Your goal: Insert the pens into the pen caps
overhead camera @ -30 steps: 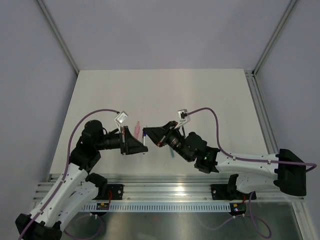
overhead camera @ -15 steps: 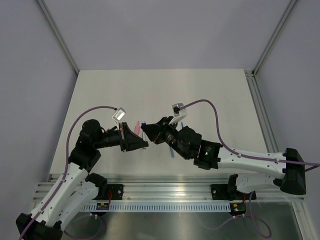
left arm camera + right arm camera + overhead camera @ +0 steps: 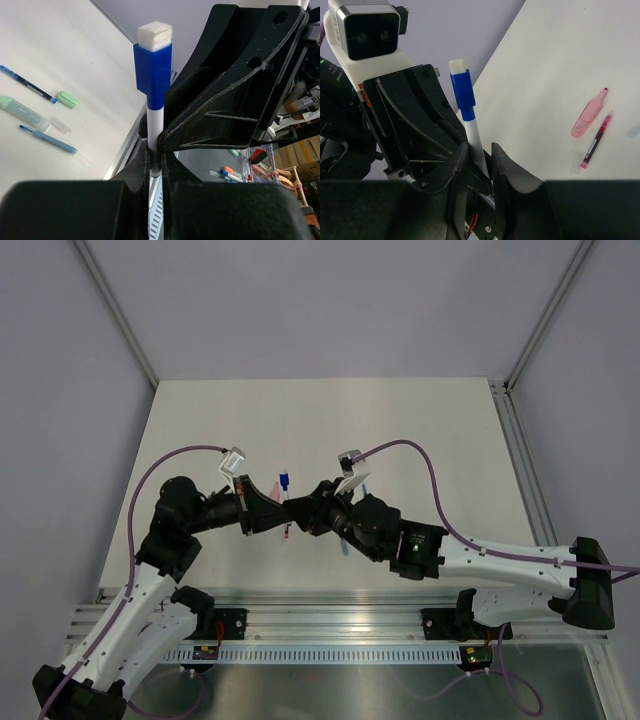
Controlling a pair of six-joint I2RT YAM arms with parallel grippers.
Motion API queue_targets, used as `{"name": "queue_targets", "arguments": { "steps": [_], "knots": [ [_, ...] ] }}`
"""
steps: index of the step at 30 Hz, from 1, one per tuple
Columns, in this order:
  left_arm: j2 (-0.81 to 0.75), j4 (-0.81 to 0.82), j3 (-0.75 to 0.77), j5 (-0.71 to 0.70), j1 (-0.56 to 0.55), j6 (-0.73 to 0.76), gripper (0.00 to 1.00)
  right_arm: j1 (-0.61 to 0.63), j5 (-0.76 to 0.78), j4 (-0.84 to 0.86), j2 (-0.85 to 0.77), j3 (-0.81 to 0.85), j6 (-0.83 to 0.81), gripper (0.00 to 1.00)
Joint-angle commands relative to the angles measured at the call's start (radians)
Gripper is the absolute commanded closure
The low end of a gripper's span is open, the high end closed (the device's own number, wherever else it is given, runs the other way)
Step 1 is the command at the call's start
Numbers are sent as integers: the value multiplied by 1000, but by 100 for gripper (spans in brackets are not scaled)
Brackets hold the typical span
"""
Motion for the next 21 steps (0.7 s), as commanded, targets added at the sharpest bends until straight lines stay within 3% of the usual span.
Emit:
{"name": "queue_targets", "arguments": {
  "steps": [1, 4, 13, 17, 18, 21],
  "knots": [
    [3, 147, 50, -43, 6, -9, 100, -7, -83, -73, 28, 38, -21, 69],
    [1, 147, 49, -37, 6, -11, 100, -27, -83, -51, 36, 38, -26, 72],
    [10, 171, 41, -20, 6, -35, 98, -119, -119, -37, 42, 50, -52, 99],
    [22, 168, 44, -8, 6, -38, 63, -171, -131, -47, 28, 47, -66, 100],
    [26, 168, 46, -5, 6, -38, 47, -183, -142, -54, 19, 47, -66, 100],
    [32, 156, 50, -8, 6, -31, 22, -233, -157, -97, 12, 64, -78, 100]
  ]
}}
